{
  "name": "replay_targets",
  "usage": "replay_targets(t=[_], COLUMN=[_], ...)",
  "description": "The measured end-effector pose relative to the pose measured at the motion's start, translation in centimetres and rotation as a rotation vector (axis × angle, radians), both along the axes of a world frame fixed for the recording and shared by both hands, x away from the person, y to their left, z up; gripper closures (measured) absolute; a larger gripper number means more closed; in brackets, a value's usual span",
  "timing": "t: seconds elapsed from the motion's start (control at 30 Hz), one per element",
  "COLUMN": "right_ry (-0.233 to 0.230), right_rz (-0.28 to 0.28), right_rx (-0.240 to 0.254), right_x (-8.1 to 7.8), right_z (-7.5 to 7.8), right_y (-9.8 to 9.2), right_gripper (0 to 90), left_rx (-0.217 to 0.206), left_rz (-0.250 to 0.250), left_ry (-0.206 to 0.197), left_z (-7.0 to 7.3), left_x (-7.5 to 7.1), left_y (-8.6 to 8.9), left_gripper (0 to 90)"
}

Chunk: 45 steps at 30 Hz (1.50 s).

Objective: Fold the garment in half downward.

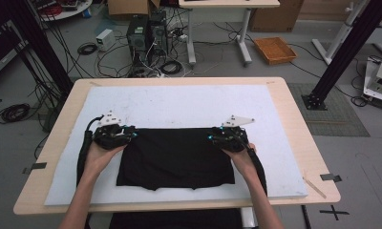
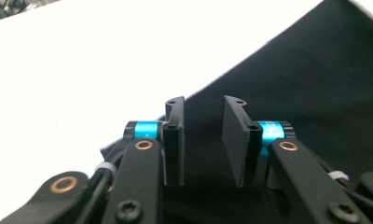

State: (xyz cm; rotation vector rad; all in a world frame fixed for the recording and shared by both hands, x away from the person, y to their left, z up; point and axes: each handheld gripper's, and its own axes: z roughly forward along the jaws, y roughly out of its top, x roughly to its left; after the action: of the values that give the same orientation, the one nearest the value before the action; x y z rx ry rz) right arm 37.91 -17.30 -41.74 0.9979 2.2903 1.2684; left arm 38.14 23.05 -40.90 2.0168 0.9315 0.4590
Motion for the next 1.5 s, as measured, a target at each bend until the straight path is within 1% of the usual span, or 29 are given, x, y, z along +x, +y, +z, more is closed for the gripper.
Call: replay_targets(t=[0.07,0.1,0.17,0.2,0.23,0.33,0.37,0.43,0.5,0.53,0.57,0.6,0.63,0.67,0.7,0.73,0.77,0.8,0.87,0.9,0.93,0.97,1.03,1.07,1.13,1.27,1.33,1.4,1.5], right_ry=[0.032,0.039,0.066,0.075,0.077,0.094,0.110,0.138,0.150,0.144,0.137,0.099,0.087,0.075,0.058,0.040,0.039,0.037,0.052,0.068,0.083,0.103,0.143,0.158,0.174,0.169,0.158,0.132,0.121], right_rz=[-0.006,-0.009,-0.017,-0.040,-0.051,-0.094,-0.103,-0.107,-0.114,-0.125,-0.133,-0.140,-0.118,-0.100,-0.082,-0.045,-0.024,-0.004,0.040,0.045,0.049,0.051,0.037,0.033,0.026,0.033,0.020,-0.003,-0.033], right_rx=[-0.022,-0.034,-0.066,-0.099,-0.108,-0.112,-0.105,-0.063,-0.051,-0.060,-0.066,-0.055,-0.024,-0.016,-0.016,-0.003,0.000,-0.005,-0.026,-0.045,-0.072,-0.088,-0.128,-0.133,-0.091,-0.095,-0.085,-0.052,-0.022], right_x=[1.5,1.9,2.8,3.2,3.4,3.8,4.0,4.3,4.5,4.3,4.2,3.8,3.5,3.3,3.0,2.8,2.7,2.7,3.3,3.7,4.1,4.4,5.3,5.6,6.0,5.9,5.7,5.1,4.0], right_z=[-0.7,-0.9,-1.8,-2.2,-2.4,-2.7,-2.9,-3.1,-3.1,-2.9,-2.7,-2.1,-1.6,-1.1,-0.5,0.2,0.5,0.8,0.9,0.6,0.2,-0.2,-1.5,-2.1,-2.5,-2.4,-2.1,-1.4,-0.5], right_y=[0.8,1.0,1.5,1.7,1.7,1.2,1.0,0.5,0.2,0.2,0.3,0.6,1.0,1.5,2.5,3.7,4.5,5.6,7.9,8.8,9.5,10.0,10.6,10.7,10.4,10.2,9.5,8.2,5.4], right_gripper=[66.6,67.4,67.5,67.5,67.6,68.2,68.3,68.3,68.4,70.5,71.3,71.2,71.2,71.1,70.9,69.7,68.5,68.4,68.4,68.5,69.0,69.9,72.9,74.1,75.0,73.4,67.4,63.5,54.9], left_rx=[0.030,0.048,0.060,0.069,0.077,0.034,0.036,0.029,0.042,0.045,0.019,-0.024,-0.050,-0.058,-0.056,-0.066,-0.058,-0.031,0.012,0.023,0.030,0.037,0.019,0.001,0.001,0.017,0.007,-0.020,-0.001], left_rz=[0.012,0.018,0.054,0.071,0.081,0.103,0.105,0.104,0.112,0.119,0.120,0.104,0.095,0.076,0.039,0.025,-0.001,-0.027,-0.058,-0.062,-0.059,-0.043,-0.035,-0.032,-0.031,-0.037,-0.021,-0.001,0.032], left_ry=[0.051,0.065,0.092,0.097,0.104,0.113,0.110,0.108,0.107,0.102,0.080,0.072,0.067,0.054,0.044,0.030,0.019,0.018,0.033,0.049,0.058,0.087,0.133,0.140,0.141,0.131,0.104,0.071,0.006], left_z=[-0.7,-1.1,-2.2,-2.6,-2.9,-3.5,-3.5,-3.6,-3.3,-3.2,-2.8,-2.6,-2.3,-1.9,-1.3,-1.0,-0.7,-0.3,-0.4,-0.7,-1.1,-1.7,-2.5,-2.7,-2.6,-2.5,-1.9,-0.7,1.2], left_x=[1.0,1.5,2.3,2.7,2.9,3.5,3.5,3.5,3.5,3.4,3.3,3.2,3.2,3.1,3.0,3.0,2.9,3.0,3.5,3.8,4.1,4.5,5.0,5.1,5.2,5.1,4.8,4.2,2.9], left_y=[-0.5,-0.6,-0.8,-0.8,-0.7,-0.2,-0.1,0.0,0.1,0.0,0.0,-0.3,-0.7,-1.5,-2.6,-3.4,-4.4,-5.8,-7.6,-8.2,-8.6,-8.8,-8.7,-8.6,-8.6,-8.5,-7.7,-6.2,-3.5], left_gripper=[73.4,74.4,75.5,75.6,75.8,76.1,76.5,77.1,77.0,76.1,75.6,74.6,74.5,74.1,74.0,73.8,73.8,73.8,73.8,73.9,74.9,75.8,77.4,77.6,78.1,77.5,73.1,69.2,61.8])
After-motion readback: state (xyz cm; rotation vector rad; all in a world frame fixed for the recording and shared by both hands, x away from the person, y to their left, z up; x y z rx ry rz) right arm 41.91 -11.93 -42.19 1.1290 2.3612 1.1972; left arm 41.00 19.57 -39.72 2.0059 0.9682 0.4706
